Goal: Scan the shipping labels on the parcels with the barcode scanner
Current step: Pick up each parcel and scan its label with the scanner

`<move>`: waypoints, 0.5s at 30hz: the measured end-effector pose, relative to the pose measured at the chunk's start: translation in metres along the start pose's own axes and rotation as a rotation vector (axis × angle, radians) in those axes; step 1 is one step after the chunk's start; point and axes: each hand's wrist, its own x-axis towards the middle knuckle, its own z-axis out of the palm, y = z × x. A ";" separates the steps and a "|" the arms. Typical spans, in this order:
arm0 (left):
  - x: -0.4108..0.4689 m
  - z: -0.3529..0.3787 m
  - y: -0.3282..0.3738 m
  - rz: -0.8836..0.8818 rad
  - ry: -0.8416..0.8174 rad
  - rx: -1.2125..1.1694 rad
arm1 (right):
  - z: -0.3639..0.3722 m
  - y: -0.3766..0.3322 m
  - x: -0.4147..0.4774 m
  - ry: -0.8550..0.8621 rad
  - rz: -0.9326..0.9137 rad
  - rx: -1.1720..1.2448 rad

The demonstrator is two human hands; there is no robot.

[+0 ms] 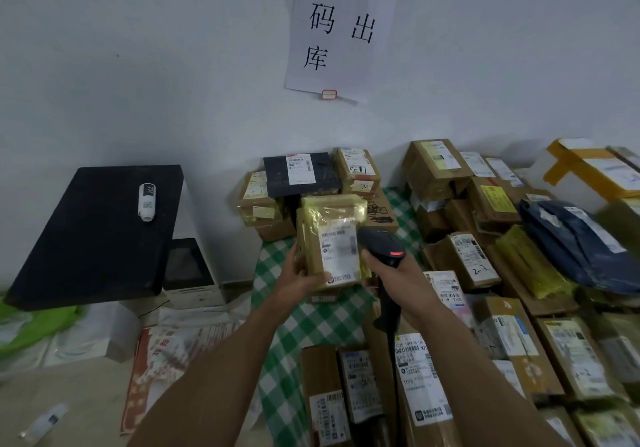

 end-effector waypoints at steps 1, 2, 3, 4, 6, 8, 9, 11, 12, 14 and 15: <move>-0.004 0.000 -0.001 0.018 -0.032 0.017 | 0.004 -0.001 0.001 -0.009 0.007 -0.001; -0.008 -0.001 0.000 0.018 -0.046 0.038 | 0.008 0.000 0.003 -0.017 0.014 0.003; -0.011 -0.002 -0.001 0.026 -0.050 0.062 | 0.012 0.001 0.004 -0.025 0.013 0.006; -0.014 -0.002 0.000 0.036 -0.047 0.087 | 0.014 0.001 0.003 -0.035 0.005 0.007; -0.022 -0.006 0.001 0.060 -0.035 0.107 | 0.017 0.000 -0.002 -0.051 -0.018 -0.010; -0.031 -0.013 0.001 0.086 -0.015 0.118 | 0.019 -0.003 -0.010 -0.063 -0.058 -0.034; -0.035 -0.017 0.001 0.104 -0.015 0.123 | 0.019 -0.006 -0.014 -0.068 -0.080 -0.041; -0.042 -0.022 0.001 0.120 -0.017 0.109 | 0.021 -0.012 -0.022 -0.073 -0.117 -0.062; -0.047 -0.022 0.004 0.112 -0.007 0.081 | 0.023 -0.014 -0.025 -0.075 -0.133 -0.090; -0.058 -0.022 0.009 0.100 0.025 0.046 | 0.026 -0.018 -0.032 -0.087 -0.144 -0.126; -0.062 -0.022 0.011 0.109 0.042 0.051 | 0.028 -0.021 -0.035 -0.091 -0.145 -0.136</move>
